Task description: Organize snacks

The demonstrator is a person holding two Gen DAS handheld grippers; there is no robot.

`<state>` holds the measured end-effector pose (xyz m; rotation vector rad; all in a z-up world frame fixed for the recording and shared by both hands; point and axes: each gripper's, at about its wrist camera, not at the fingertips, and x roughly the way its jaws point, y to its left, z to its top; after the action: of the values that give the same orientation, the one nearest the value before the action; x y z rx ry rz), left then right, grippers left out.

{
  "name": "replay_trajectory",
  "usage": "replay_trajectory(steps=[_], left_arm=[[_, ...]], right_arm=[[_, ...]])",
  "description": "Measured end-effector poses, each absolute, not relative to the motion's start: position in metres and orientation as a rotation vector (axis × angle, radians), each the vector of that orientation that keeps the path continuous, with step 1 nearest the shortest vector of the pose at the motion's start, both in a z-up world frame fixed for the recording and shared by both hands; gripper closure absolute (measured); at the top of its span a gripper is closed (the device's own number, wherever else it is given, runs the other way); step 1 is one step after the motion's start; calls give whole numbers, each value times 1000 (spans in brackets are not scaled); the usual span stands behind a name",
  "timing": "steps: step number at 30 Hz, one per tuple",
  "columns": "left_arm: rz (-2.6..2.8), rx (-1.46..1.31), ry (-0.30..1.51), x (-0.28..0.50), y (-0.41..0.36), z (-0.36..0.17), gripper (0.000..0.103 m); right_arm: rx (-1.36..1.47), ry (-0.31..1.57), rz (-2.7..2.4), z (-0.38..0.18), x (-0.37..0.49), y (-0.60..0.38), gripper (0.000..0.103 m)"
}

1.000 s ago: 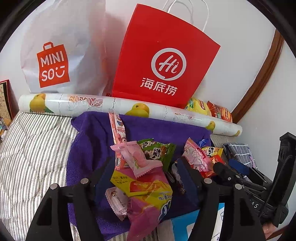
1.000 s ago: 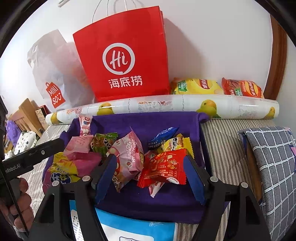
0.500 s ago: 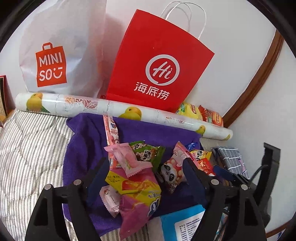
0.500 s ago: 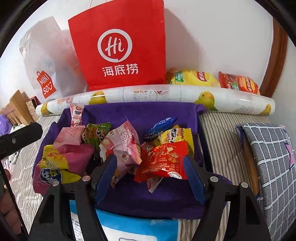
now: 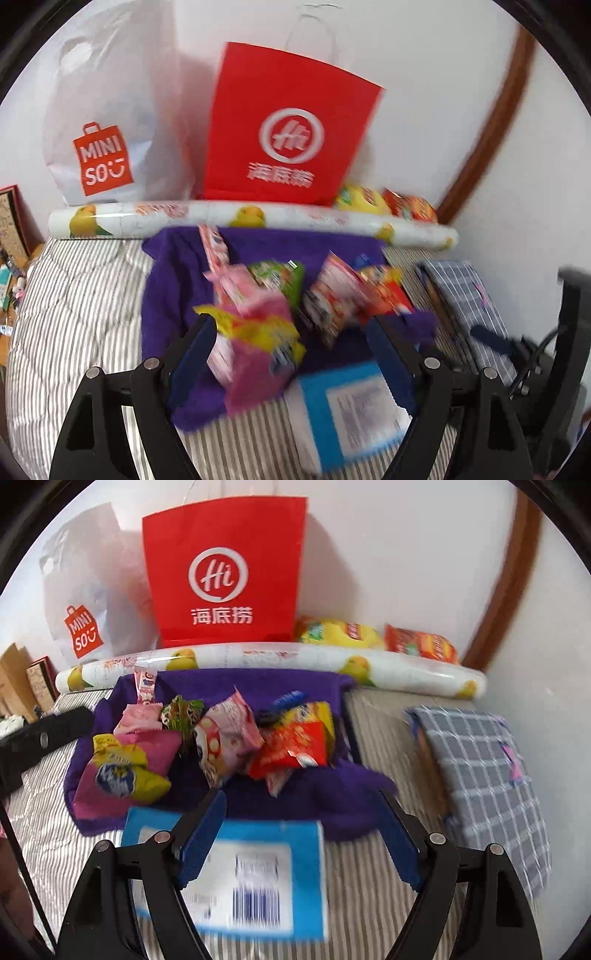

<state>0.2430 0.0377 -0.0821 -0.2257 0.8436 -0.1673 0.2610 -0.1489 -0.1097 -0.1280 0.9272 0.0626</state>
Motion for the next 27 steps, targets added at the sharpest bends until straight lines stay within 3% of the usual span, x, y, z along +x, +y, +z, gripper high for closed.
replay_trajectory(steps=[14,20,27], left_arm=[[-162,-127,793,122,17,-27,20],[-127,-64,750,77,3,-11,14],[-107,-35,707,41,-11,2,8]], right_arm=[[9,842,89,-45,136,-175,22],[-16,765,77,-23,79,-178,6],[9,719,69,-4,31,-191,2]])
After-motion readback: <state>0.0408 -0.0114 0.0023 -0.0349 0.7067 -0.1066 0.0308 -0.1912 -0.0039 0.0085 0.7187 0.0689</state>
